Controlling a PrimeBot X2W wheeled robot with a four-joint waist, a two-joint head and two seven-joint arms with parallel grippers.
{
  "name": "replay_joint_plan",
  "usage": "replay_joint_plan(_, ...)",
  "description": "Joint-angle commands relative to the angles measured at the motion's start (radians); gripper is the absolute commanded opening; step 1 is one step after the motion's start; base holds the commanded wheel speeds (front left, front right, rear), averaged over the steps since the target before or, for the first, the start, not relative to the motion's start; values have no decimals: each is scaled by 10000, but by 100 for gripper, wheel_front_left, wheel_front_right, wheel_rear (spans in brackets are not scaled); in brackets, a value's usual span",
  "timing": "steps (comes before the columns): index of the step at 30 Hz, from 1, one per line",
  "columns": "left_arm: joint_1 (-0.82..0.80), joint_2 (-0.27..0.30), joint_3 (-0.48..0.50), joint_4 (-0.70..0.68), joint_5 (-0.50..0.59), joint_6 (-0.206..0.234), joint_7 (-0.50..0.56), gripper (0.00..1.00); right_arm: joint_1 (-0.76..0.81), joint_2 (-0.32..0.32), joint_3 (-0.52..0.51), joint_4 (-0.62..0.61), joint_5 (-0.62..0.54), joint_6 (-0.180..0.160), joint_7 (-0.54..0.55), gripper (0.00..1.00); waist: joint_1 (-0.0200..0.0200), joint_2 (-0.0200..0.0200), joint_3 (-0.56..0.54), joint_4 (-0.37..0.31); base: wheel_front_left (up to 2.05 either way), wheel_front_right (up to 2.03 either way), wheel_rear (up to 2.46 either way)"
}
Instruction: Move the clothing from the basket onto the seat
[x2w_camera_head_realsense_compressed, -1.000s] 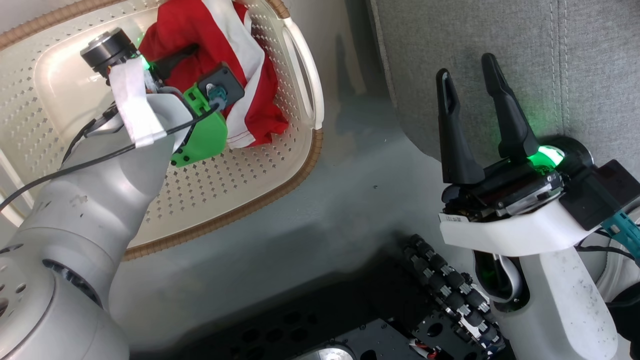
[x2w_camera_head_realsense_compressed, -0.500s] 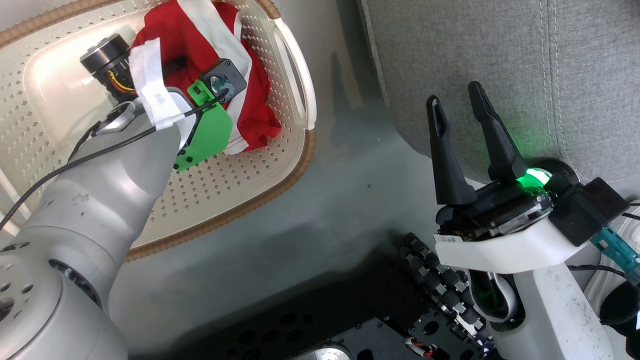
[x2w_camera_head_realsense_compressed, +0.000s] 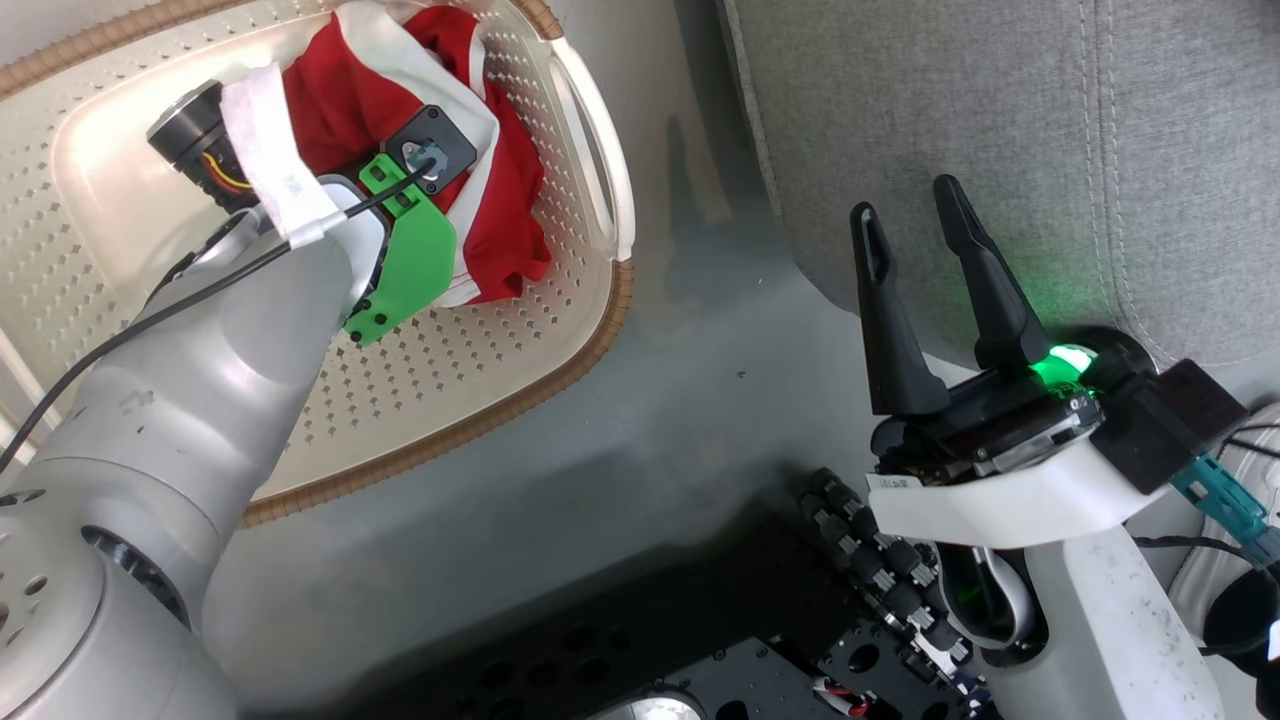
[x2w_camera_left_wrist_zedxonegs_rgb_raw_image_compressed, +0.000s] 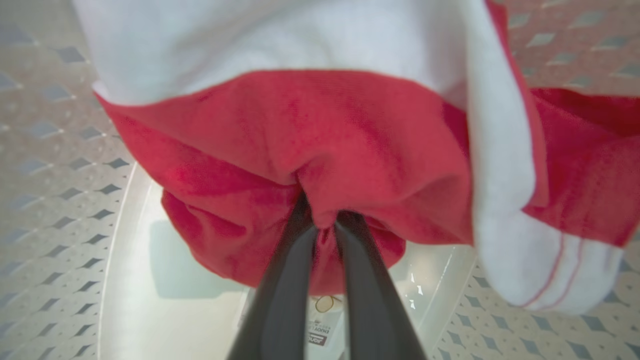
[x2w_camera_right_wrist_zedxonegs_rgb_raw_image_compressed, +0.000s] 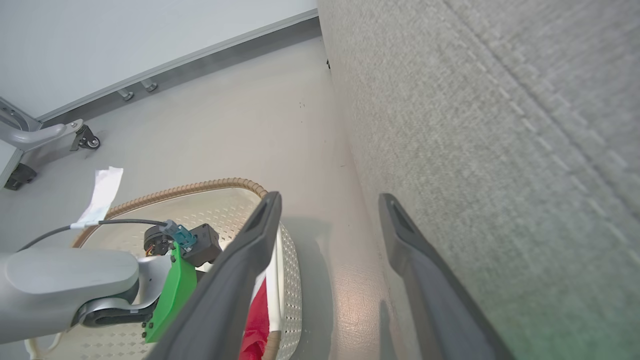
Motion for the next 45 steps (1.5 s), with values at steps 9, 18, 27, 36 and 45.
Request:
replay_joint_plan(9,355,217,-5,127,-286,12,-398,0,-987,-107,-77,304,-118,-32,9,100,0,-1,-684,-185,0,0,0)
replay_joint_plan(18,1131,-75,50,389,-1221,13,-1208,0,-1266,-77,-131,1020,-435,-32,10,100,0,-1,-2375,-76,0,0,0)
replay_joint_plan(27,2351,-720,32,323,-1868,13,-2295,0,-693,-618,-384,1556,-584,-33,9,100,0,-1,-4868,770,0,0,0)
replay_joint_plan(36,3323,-913,489,212,-2776,13,-3443,0,-38,-1244,-366,2128,-448,-33,9,100,0,-1,-7168,1691,0,0,0)
replay_joint_plan(45,4530,-153,2651,-2277,-2556,686,-3501,0,740,-1485,-253,2521,-230,-33,11,100,0,-1,-9054,2338,0,0,0)
